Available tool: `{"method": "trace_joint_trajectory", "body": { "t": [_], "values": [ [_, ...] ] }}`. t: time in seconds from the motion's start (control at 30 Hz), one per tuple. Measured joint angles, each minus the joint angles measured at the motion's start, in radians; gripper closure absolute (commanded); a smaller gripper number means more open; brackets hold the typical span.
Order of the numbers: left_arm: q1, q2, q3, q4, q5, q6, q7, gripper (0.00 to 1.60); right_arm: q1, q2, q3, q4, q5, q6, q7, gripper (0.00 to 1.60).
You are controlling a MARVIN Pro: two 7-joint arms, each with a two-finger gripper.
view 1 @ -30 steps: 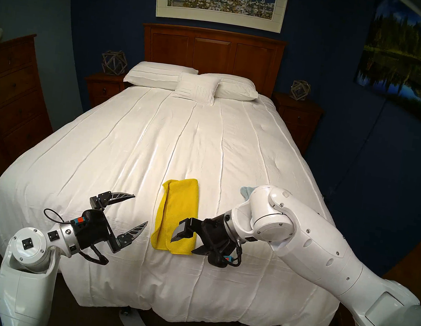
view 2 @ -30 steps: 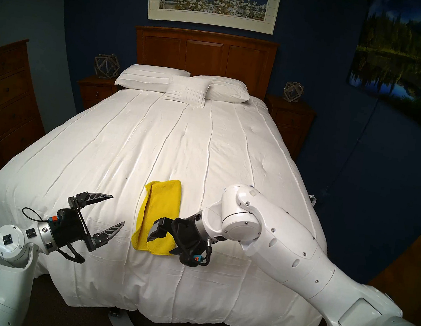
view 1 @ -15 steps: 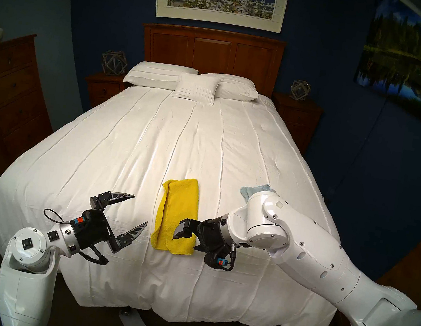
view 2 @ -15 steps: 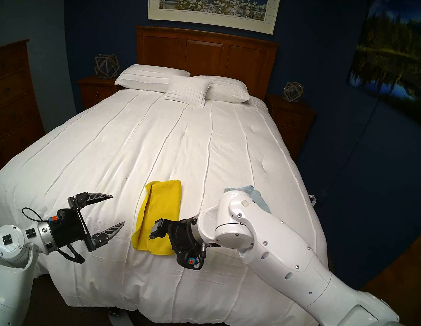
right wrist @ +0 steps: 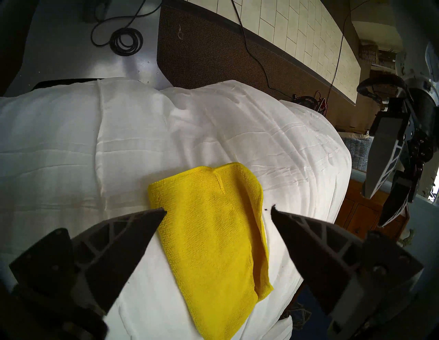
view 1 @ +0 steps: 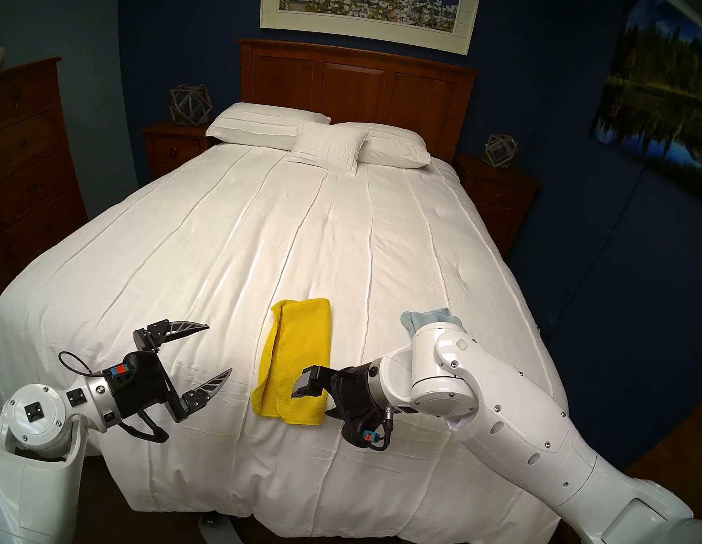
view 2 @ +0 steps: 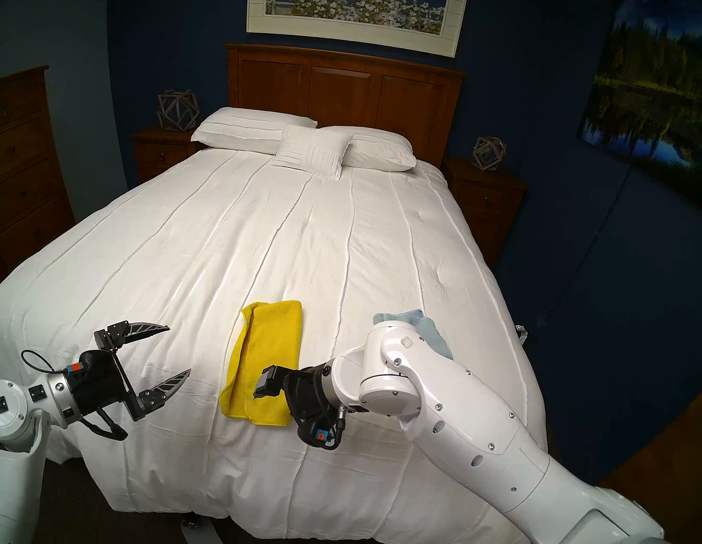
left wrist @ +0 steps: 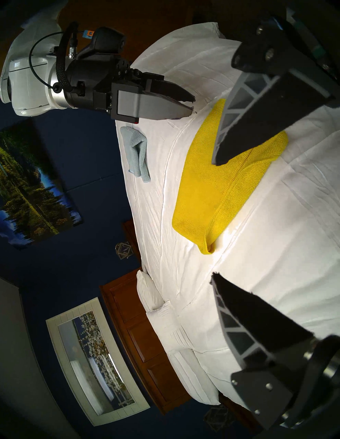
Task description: Fold the hand towels twice and stack them up
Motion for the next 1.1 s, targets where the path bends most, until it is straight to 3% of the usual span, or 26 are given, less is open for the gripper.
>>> {"method": "trace_joint_trajectory", "body": {
  "t": [0.43, 0.77, 1.1],
  "values": [
    [0.029, 0.011, -0.017, -0.004, -0.006, 0.04, -0.051, 0.0, -0.003, -0.024, -0.037, 0.072, -0.173, -0.01, -0.097, 0.0],
    [0.028, 0.011, -0.021, -0.003, 0.006, 0.045, -0.046, 0.0, -0.009, -0.059, -0.044, 0.099, -0.21, 0.025, -0.137, 0.0],
    [0.025, 0.011, -0.021, -0.002, 0.006, 0.039, -0.042, 0.0, -0.008, -0.068, -0.072, 0.117, -0.231, 0.01, -0.146, 0.0]
  ]
}}
